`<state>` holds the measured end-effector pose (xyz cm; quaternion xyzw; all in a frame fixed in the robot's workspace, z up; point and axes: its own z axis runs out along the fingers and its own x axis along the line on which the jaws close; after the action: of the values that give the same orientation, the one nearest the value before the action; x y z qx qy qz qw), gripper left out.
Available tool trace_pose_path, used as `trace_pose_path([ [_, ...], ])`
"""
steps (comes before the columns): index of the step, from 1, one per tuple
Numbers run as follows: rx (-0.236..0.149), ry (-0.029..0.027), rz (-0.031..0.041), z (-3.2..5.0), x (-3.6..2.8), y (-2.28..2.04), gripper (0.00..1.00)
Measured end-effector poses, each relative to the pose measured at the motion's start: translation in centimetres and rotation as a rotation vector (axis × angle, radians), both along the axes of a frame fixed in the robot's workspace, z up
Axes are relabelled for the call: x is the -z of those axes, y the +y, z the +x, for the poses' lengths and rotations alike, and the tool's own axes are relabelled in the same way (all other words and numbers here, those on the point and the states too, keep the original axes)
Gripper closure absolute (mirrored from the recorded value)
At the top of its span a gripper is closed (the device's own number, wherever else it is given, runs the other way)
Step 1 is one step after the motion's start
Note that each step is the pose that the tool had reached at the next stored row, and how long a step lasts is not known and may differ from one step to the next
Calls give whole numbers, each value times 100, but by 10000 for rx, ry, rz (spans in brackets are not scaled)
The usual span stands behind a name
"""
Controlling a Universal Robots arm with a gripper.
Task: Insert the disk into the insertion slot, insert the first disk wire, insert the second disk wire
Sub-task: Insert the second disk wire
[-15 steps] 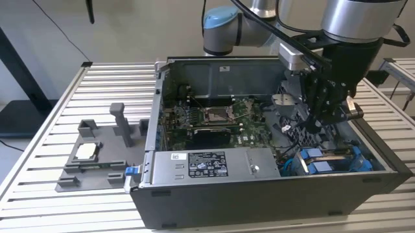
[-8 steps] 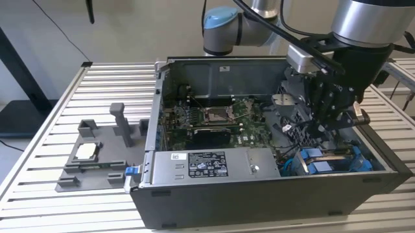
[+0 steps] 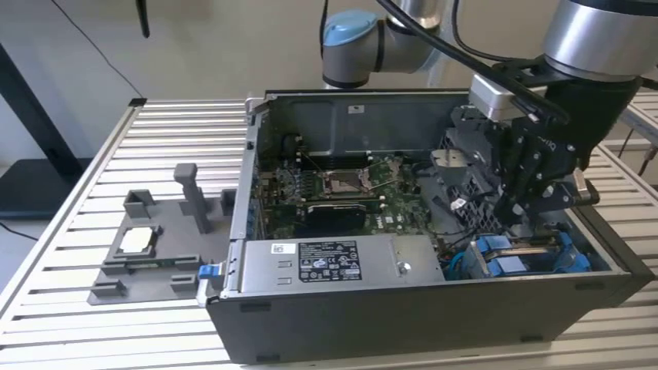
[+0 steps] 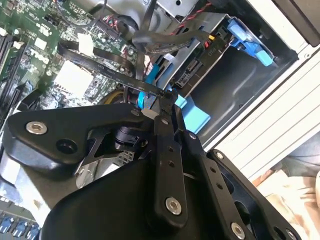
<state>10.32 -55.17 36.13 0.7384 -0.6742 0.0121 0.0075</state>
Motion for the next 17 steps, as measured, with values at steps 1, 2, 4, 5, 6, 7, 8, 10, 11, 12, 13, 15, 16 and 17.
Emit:
trace_pose_path([
  [1,0,28,0,16,2,-9,84],
  [2,0,53,0,31,4,-17,84],
  [4,0,99,1,62,8,-31,84],
  [5,-1,116,3,75,10,-37,84],
  [6,1,126,5,84,11,-41,84],
  [7,8,128,9,92,14,-44,84],
  [8,16,129,15,98,17,-46,84],
  [10,47,130,49,109,26,-49,84],
  [11,66,130,84,112,29,-49,84],
  [12,85,130,135,115,31,-50,84],
  [13,102,130,197,118,34,-50,84],
  [15,128,130,299,125,36,-51,84],
  [16,132,132,326,132,37,-53,84],
  [17,133,137,345,142,36,-56,84],
])
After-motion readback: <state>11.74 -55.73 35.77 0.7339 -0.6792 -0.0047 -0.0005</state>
